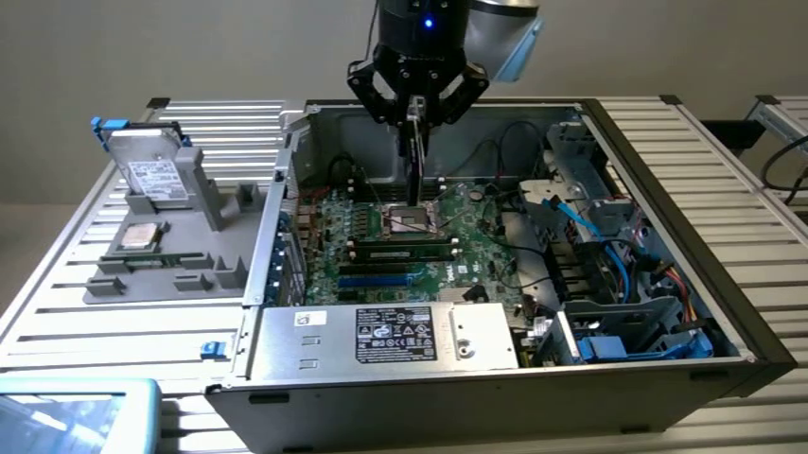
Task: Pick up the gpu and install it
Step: 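Pick up the gpu and move the gpu toward the slot, then insert the gpu into the slot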
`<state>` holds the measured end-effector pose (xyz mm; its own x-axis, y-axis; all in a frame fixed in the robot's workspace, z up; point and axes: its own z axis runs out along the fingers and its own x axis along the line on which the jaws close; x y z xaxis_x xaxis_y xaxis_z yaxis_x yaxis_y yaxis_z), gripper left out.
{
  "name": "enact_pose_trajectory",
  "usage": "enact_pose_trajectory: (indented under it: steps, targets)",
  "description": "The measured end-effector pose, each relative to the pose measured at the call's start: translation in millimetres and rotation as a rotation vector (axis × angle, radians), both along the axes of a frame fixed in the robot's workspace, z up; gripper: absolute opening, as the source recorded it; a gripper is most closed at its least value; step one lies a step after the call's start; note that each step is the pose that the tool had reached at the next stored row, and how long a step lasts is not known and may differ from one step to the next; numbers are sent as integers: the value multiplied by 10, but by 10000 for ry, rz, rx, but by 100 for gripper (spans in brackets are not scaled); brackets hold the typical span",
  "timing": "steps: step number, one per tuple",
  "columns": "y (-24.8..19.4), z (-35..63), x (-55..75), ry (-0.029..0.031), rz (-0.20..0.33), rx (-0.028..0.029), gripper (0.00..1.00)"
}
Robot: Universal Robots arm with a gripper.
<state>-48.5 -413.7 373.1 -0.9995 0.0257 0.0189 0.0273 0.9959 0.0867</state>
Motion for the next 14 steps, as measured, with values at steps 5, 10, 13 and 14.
enact_pose_trajectory:
  steps: [5,10,13,14]
  targets:
    - [0,-1,0,2,2,-2,28]
    - [0,-1,1,21,523,9,28]
    - [1,-1,1,23,1080,27,28]
    - [1,-1,1,23,1259,32,28]
